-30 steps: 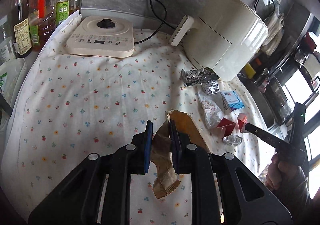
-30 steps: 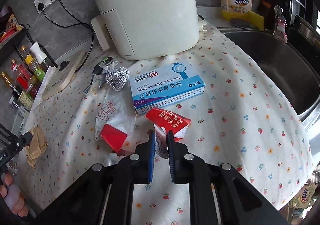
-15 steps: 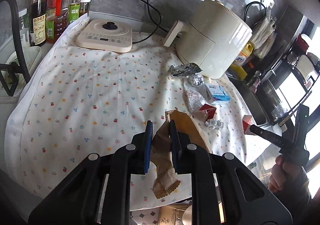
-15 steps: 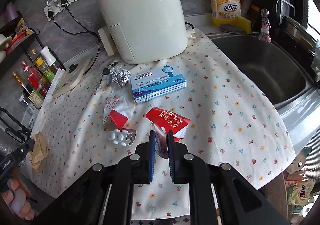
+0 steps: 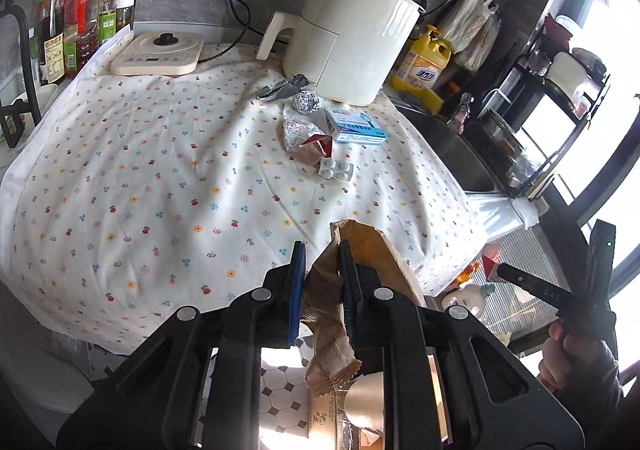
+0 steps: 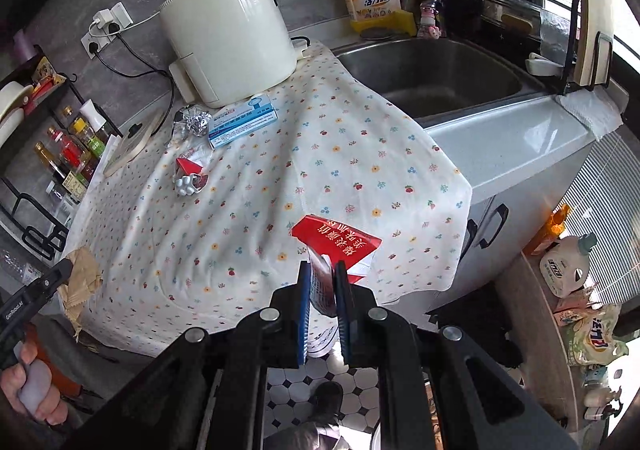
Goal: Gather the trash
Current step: 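Carry both items over the white bucket and open both tools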
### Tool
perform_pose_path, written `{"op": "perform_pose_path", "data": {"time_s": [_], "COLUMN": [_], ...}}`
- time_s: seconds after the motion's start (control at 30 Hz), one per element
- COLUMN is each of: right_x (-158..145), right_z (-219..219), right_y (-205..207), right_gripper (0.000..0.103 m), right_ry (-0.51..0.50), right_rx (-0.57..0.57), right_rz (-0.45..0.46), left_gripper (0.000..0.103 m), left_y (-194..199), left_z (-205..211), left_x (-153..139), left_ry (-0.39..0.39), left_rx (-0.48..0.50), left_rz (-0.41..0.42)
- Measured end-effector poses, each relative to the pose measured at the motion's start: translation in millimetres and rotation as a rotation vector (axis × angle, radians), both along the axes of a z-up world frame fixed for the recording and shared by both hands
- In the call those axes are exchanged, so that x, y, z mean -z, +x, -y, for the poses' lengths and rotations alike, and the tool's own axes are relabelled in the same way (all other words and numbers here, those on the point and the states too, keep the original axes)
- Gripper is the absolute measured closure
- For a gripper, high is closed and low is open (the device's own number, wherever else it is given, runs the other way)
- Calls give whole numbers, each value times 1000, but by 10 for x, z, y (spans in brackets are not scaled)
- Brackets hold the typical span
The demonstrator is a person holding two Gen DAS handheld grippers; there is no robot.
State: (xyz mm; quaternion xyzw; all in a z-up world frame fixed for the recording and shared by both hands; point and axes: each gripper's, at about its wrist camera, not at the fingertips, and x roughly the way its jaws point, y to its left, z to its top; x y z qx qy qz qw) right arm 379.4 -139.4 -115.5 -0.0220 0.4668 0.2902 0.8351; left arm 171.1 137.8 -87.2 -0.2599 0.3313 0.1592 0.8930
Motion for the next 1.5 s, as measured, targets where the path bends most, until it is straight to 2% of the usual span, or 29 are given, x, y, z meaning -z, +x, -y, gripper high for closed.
{"op": "perform_pose_path", "data": {"time_s": [0.17, 0.5, 0.77, 0.9, 0.93, 0.97, 1.03, 1.3, 1.47, 1.5], "right_x": [90, 371, 654, 733, 749, 761, 747, 718, 644, 632], "right_z": [323, 787, 1204, 1465, 1534, 1606, 1761, 2347, 2708, 2769], "right_y": [-150, -513, -870, -988, -997, -1003, -1023, -1046, -1041, -1043], "right_gripper": [90, 90, 90, 86, 82, 61, 38, 33, 30, 30], "right_ry": [-12, -50, -120, -120, -120, -118, -113, -102, -83, -81], "right_rx": [3, -20, -42, -24, -12, 7, 53, 171, 275, 292], "right_rz": [-20, -75, -110, -131, -130, -128, -103, -105, -92, -91], "left_gripper": [86, 86, 86, 86, 86, 86, 86, 86, 85, 78], "left_y": [-103, -309, -298, -243, -220, -191, -134, 199, 476, 529], "left_z": [330, 873, 1369, 1650, 1716, 1792, 1923, 2350, 2744, 2834], "left_x": [4, 269, 581, 768, 811, 847, 893, 1000, 1073, 1072], "left_ry": [5, -32, -79, -108, -113, -116, -116, -117, -112, -111], "left_rx": [23, 31, 88, 137, 151, 167, 201, 338, 472, 507], "left_rz": [8, -28, -41, -58, -66, -73, -84, -122, -163, -167]}}
